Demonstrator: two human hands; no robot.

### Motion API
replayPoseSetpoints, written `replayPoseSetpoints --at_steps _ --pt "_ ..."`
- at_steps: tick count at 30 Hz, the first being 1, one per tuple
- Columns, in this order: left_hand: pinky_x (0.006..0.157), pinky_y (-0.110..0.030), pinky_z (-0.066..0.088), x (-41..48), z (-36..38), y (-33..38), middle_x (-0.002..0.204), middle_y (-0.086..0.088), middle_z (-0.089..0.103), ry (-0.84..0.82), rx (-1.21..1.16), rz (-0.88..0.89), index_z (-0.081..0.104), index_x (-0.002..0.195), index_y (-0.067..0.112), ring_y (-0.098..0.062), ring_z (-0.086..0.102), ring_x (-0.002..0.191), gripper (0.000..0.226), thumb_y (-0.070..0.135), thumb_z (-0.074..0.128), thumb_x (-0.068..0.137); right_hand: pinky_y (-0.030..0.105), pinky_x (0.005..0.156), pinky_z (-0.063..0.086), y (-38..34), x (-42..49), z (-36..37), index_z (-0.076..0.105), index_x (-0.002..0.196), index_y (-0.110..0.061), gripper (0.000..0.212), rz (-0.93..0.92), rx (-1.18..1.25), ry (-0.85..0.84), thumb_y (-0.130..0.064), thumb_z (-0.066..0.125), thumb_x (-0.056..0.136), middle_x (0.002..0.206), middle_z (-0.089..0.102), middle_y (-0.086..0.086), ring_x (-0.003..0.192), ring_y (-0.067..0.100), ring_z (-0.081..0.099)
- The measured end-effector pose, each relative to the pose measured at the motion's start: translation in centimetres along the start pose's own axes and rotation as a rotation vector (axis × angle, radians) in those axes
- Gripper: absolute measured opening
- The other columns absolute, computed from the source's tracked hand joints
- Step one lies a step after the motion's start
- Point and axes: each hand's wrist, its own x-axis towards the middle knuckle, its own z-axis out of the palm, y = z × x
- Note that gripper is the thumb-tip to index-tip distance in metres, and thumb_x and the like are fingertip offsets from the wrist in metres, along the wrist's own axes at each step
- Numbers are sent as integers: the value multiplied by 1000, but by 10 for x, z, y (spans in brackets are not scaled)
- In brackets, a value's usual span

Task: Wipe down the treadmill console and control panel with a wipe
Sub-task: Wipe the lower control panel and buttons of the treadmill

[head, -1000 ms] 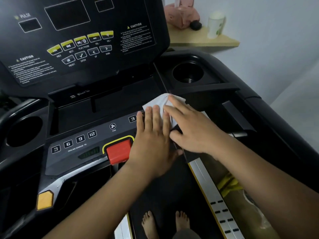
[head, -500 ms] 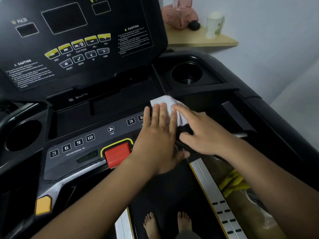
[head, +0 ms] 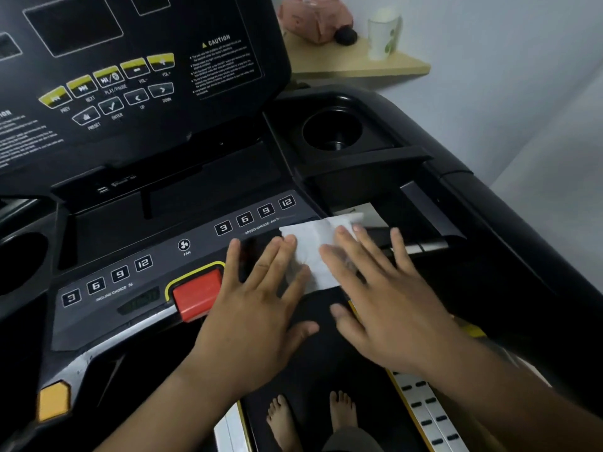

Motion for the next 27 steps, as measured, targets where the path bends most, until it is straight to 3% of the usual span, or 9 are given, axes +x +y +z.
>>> replayPoseSetpoints --at_steps 3,6,10,13,17,21,22,25,27 --pt "113 -69 19 0 -11 -8 142 -17 54 53 -21 -109 57 127 13 -34 42 140 56 53 43 92 63 116 6 -14 18 5 12 155 -17 78 -18 -37 17 -56 35 92 164 3 14 150 34 -5" --pt "110 -71 24 -5 -13 -24 132 -21 59 120 15 -214 56 126 5 -39 47 135 47 31 53 88 66 115 0 -30 53 1 7 156 -16 81 -85 -114 25 -56 35 91 164 -2 15 149 35 -12" --pt "115 -59 29 -18 0 -23 148 -24 45 133 -117 -308 43 142 -6 -38 40 141 63 33 40 93 67 111 -10 -60 86 -7 -9 154 -13 95 -208 -175 -22 -52 46 87 161 -20 16 145 36 -25" --pt "115 -60 28 -36 14 -13 152 -26 38 114 -141 -335 38 145 -6 -39 32 144 73 48 34 96 68 112 -3 -61 67 -3 6 154 -10 92 -302 -216 -30 -51 50 84 163 -6 18 149 35 -12" --pt "116 -65 19 -20 16 -13 157 -26 28 82 -128 -356 32 149 -3 -39 21 148 82 60 22 97 69 113 5 -39 66 -14 20 154 -8 95 -258 -259 -33 -53 54 76 163 13 14 151 29 8" --pt "119 -58 -12 -2 6 -37 163 -22 -2 25 -96 -457 -12 149 4 -36 -8 151 78 56 -6 92 65 114 -7 -72 105 -33 -14 153 -10 105 -223 -242 -122 -47 54 82 161 -20 14 147 30 -22" --pt "119 -57 -10 -11 9 -43 163 -23 1 43 -103 -480 -10 149 3 -37 -5 151 77 54 -5 93 64 114 -9 -87 110 -33 -19 151 -9 106 -249 -233 -144 -46 53 83 159 -25 14 146 30 -26" --pt "118 -61 12 -62 23 -49 156 -26 28 126 -146 -511 24 151 -2 -41 21 148 75 53 8 101 63 113 -13 -125 98 -24 -22 150 -9 105 -362 -194 -181 -44 52 85 156 -31 16 143 32 -33" --pt "113 -59 17 -93 35 -45 155 -26 30 100 -156 -498 33 149 -4 -41 24 147 80 57 9 102 62 111 -19 -135 81 -19 -20 151 -10 101 -414 -135 -209 -43 52 87 156 -34 15 141 30 -36"
